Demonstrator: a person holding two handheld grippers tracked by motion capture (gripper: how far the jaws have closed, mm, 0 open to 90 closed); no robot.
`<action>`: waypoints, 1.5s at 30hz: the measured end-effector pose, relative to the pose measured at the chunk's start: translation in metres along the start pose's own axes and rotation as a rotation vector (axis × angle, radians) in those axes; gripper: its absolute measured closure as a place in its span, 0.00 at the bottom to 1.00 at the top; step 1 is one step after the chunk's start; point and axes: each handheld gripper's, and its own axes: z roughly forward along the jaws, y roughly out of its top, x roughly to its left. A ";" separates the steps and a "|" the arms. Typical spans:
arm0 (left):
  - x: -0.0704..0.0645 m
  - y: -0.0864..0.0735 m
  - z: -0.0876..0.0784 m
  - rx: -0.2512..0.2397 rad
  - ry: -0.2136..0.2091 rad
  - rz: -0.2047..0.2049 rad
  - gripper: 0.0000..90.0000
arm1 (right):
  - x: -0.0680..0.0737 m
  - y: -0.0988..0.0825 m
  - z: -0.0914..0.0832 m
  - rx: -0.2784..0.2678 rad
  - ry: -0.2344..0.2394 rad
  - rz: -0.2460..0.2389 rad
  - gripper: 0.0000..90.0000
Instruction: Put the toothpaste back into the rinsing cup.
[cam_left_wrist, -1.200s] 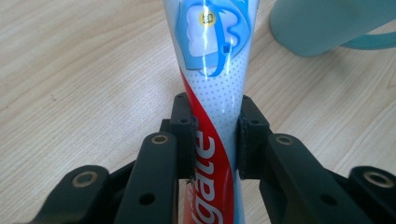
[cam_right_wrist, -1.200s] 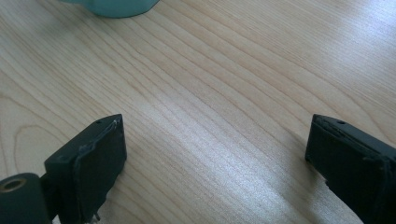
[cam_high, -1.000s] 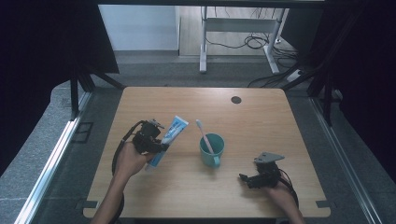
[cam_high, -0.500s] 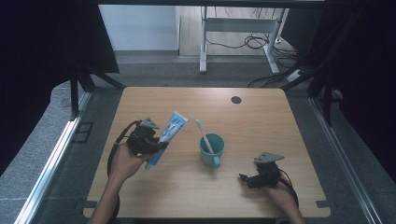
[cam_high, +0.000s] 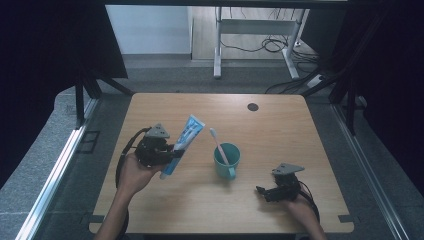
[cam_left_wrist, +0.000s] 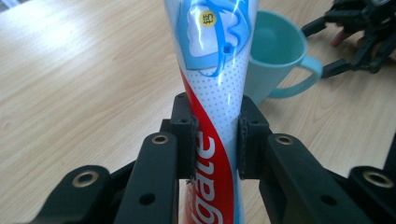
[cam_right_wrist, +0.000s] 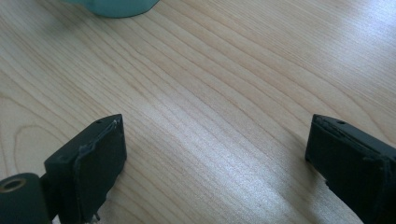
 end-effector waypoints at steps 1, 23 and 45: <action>0.000 0.000 0.000 0.000 0.000 0.000 0.81 | 0.000 0.000 0.000 0.000 0.001 0.000 0.06; -0.027 0.034 0.019 -0.114 -0.054 0.067 0.81 | 0.000 0.000 0.000 0.000 0.001 0.000 0.06; -0.038 0.068 0.059 -0.155 -0.053 0.080 0.81 | 0.000 0.000 0.000 0.000 0.001 0.000 0.06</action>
